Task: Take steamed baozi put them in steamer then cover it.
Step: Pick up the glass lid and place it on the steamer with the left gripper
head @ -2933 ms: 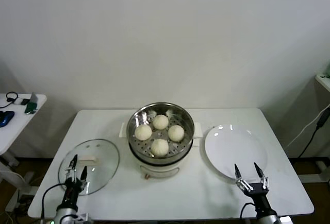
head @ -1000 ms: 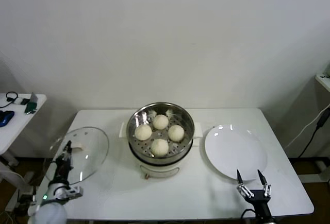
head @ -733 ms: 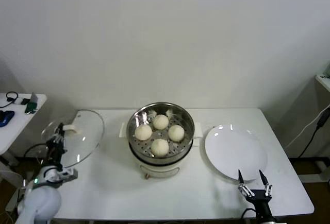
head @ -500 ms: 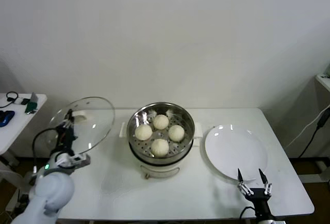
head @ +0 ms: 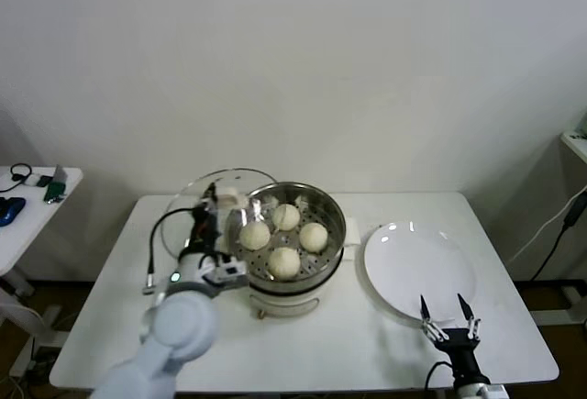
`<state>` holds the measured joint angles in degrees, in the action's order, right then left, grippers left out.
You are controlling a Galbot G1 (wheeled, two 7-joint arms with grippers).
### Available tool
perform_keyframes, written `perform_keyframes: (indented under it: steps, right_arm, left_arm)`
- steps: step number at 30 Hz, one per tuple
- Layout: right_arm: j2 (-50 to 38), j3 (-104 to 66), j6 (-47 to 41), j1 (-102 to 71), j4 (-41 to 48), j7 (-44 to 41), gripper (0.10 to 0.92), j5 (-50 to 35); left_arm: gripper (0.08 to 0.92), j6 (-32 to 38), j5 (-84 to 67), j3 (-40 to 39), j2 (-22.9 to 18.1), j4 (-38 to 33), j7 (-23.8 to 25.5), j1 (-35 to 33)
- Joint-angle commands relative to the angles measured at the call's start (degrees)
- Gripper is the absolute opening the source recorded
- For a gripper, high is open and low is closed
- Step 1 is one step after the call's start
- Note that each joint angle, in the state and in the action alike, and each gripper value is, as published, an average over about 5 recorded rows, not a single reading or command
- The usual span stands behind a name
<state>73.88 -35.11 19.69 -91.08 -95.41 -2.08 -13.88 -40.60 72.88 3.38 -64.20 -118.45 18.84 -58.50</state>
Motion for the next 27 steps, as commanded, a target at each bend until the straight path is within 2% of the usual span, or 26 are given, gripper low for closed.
perform_keyframes:
  steps: [1, 7, 17, 22, 27]
  right_arm:
    - [-0.6, 0.3, -0.6, 0.9, 0.5, 0.0, 0.823, 0.7]
    - [-1.0, 0.4, -0.8, 1.0, 0.6, -0.1, 0.823, 0.8]
    - [-1.3, 0.4, -0.8, 0.9, 1.0, -0.1, 0.823, 0.8]
    - [-1.1, 0.3, -0.7, 1.1, 1.2, 0.0, 0.823, 0.9]
    - [-1.0, 0.2, -0.6, 1.2, 1.3, 0.0, 0.823, 0.9]
  left_arm:
    - [0.139, -4.4, 16.0, -12.3, -14.0, 3.9, 9.4, 5.9]
    - [0.139, -4.4, 16.9, -12.3, -18.7, 7.6, 7.5, 6.5]
    - [0.139, -4.4, 15.9, -12.1, -22.6, 12.2, 1.9, 5.2]
    - [0.139, -4.4, 15.5, -11.5, -21.8, 13.3, -0.1, 4.7]
    - [0.139, -4.4, 14.8, -10.3, -18.5, 13.4, -1.6, 3.7]
